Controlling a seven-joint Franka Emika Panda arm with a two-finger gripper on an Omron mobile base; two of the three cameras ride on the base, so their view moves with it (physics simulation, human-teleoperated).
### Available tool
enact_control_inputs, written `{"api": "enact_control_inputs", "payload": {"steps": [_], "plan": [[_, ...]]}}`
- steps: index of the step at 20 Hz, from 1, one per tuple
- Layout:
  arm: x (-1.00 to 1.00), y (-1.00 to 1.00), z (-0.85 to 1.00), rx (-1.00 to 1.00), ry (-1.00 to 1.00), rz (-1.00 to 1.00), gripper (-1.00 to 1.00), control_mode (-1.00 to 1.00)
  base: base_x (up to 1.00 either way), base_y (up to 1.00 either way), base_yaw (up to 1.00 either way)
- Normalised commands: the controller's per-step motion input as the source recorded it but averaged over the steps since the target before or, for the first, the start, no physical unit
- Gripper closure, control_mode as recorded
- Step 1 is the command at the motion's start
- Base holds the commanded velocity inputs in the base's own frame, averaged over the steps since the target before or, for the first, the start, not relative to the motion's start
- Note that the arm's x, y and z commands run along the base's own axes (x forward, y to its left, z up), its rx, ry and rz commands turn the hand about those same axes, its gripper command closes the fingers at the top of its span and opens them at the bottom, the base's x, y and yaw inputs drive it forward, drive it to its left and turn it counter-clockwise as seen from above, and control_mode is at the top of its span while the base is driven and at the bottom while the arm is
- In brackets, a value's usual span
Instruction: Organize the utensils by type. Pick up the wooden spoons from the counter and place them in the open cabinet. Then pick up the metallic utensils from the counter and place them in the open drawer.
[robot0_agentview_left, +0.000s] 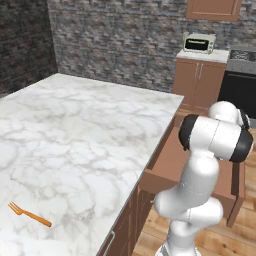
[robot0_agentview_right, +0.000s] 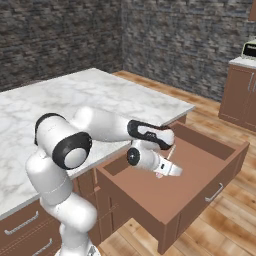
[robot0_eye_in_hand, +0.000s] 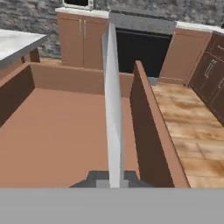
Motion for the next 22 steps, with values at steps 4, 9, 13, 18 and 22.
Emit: {"api": "enact_control_inputs", "payload": {"steps": [4,9,13,18,22], "plan": [[0.08,0.20,0.81,-0.43,0.63,0.18,1.00,-1.00,0.00,0.00,0.00],[0.00,0.12,-0.04,-0.03,0.15,0.14,1.00,-1.00,0.00,0.00,0.00],[0.00,0.20,-0.50,0.06,-0.02,0.15,1.00,-1.00,0.00,0.00,0.00],[0.00,-0.31,-0.14,0.00,0.15,0.12,1.00,-1.00,0.00,0.00,0.00],[0.01,-0.54,0.00,0.04,0.22,0.14,1.00,-1.00,0.00,0.00,0.00]]}}
